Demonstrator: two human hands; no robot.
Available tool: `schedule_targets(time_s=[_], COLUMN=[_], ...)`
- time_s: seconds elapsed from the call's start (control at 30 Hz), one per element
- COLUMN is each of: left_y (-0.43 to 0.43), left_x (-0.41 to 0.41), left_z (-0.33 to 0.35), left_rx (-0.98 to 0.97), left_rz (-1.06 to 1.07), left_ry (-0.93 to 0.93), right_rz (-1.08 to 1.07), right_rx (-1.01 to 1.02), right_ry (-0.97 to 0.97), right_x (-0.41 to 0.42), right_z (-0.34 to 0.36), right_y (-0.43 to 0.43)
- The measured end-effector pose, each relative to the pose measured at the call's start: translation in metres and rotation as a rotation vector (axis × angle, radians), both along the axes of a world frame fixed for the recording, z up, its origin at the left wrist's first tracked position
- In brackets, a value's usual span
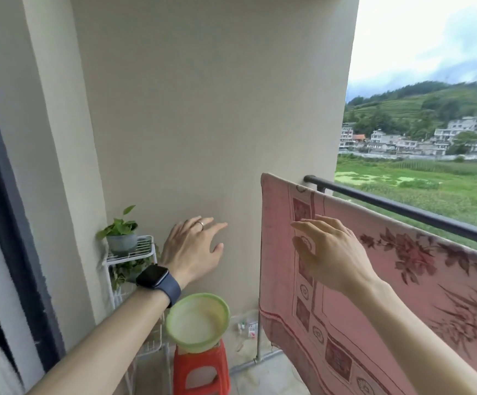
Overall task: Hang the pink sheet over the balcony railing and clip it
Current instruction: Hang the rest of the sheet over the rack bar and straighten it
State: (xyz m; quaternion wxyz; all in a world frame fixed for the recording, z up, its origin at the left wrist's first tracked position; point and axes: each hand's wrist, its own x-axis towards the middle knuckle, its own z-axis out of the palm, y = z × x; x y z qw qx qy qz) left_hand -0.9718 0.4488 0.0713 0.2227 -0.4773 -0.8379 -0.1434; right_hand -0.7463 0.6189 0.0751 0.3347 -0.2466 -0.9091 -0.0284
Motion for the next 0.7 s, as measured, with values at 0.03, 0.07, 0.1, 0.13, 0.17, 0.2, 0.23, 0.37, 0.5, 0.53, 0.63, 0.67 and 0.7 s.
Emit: schedule_targets(time_s=[0.03, 0.07, 0.1, 0.13, 0.17, 0.2, 0.23, 0.37, 0.5, 0.53, 0.63, 0.67, 0.7], left_y=[0.017, 0.034, 0.051, 0.068, 0.085, 0.102, 0.120, 0.192, 0.268, 0.288, 0.343, 0.360, 0.377], left_x=[-0.024, -0.046, -0.066, -0.083, -0.100, -0.116, -0.132, -0.197, -0.256, -0.272, -0.317, -0.330, -0.343], left_z=[0.002, 0.003, 0.003, 0.001, -0.001, -0.002, -0.004, -0.015, -0.026, -0.028, -0.036, -0.038, -0.041], left_rx=[0.010, 0.012, 0.008, 0.000, -0.009, -0.015, -0.017, -0.004, -0.018, -0.022, -0.012, -0.005, -0.006], left_rz=[-0.016, -0.030, -0.047, -0.070, -0.094, -0.115, -0.132, -0.186, -0.241, -0.260, -0.304, -0.320, -0.343], left_ry=[-0.009, -0.025, -0.045, -0.062, -0.071, -0.074, -0.078, -0.099, -0.160, -0.184, -0.313, -0.380, -0.452], right_rz=[-0.018, -0.034, -0.050, -0.064, -0.081, -0.099, -0.115, -0.147, -0.177, -0.180, -0.202, -0.208, -0.214], right_rx=[-0.010, -0.019, -0.023, -0.022, -0.020, -0.020, -0.020, 0.007, 0.006, 0.013, 0.018, 0.017, 0.016], right_ry=[0.006, 0.009, 0.008, 0.004, 0.003, 0.008, 0.017, 0.014, -0.025, -0.033, -0.040, -0.044, -0.054], right_x=[-0.019, -0.036, -0.052, -0.068, -0.082, -0.098, -0.113, -0.174, -0.232, -0.247, -0.289, -0.302, -0.315], right_z=[-0.001, -0.001, -0.001, -0.002, -0.002, -0.002, -0.003, -0.007, -0.008, -0.006, -0.002, 0.000, 0.002], right_y=[0.010, 0.021, 0.031, 0.042, 0.053, 0.065, 0.077, 0.134, 0.204, 0.221, 0.267, 0.280, 0.293])
